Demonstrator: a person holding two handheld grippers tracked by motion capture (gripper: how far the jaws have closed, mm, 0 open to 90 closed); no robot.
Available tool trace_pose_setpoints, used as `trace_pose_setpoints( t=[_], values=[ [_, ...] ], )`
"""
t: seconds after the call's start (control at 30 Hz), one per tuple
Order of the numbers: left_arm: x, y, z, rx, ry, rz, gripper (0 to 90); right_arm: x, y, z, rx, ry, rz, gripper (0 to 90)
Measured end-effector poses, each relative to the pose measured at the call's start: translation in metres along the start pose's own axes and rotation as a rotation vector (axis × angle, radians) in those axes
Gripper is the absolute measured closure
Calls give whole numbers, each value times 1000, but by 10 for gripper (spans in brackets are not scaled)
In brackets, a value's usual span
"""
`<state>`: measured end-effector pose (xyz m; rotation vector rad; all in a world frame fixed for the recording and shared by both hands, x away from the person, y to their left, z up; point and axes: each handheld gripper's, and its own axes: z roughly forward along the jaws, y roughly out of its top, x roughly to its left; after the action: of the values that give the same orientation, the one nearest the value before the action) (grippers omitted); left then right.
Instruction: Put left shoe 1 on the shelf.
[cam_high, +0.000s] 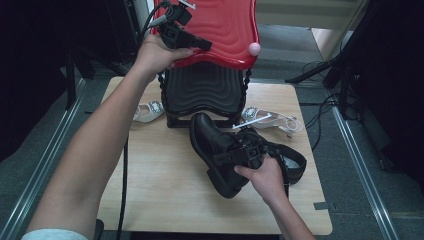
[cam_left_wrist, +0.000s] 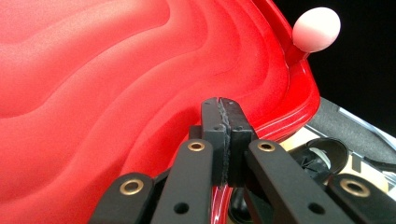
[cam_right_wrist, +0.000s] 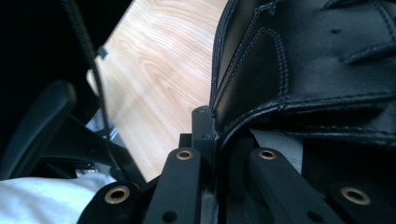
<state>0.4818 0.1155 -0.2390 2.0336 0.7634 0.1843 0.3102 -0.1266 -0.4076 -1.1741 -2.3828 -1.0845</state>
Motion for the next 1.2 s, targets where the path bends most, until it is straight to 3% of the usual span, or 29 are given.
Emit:
trace_pose_setpoints(
  t=[0.23,0.37,0.47,0.83,0.93,0.97,1.03,1.07,1.2],
  values=[
    [0,-1,0,-7,0,-14,900,9,8,-14,-39,31,-20,873],
    [1,-1,0,-8,0,-20,900,18,20,-23,-55,9,-53,872],
    [2,0,0,0,-11,-48,900,19,30,-25,-71,-2,-61,872],
    [2,-2,0,-9,-17,-64,900,18,72,-20,-138,-28,-67,871],
    [3,-1,0,-4,-26,-85,900,16,79,-16,-152,-35,-66,870],
    [2,-1,0,-4,-22,-83,900,15,85,-10,-170,-72,-68,871],
    [2,-1,0,0,-20,-77,900,15,86,-8,-176,-90,-76,871],
    [2,-1,-1,1,-22,-76,900,14,88,-1,-192,-135,-99,871],
    [2,-2,0,1,-51,-92,900,12,93,8,-222,-173,-112,871]
  ],
)
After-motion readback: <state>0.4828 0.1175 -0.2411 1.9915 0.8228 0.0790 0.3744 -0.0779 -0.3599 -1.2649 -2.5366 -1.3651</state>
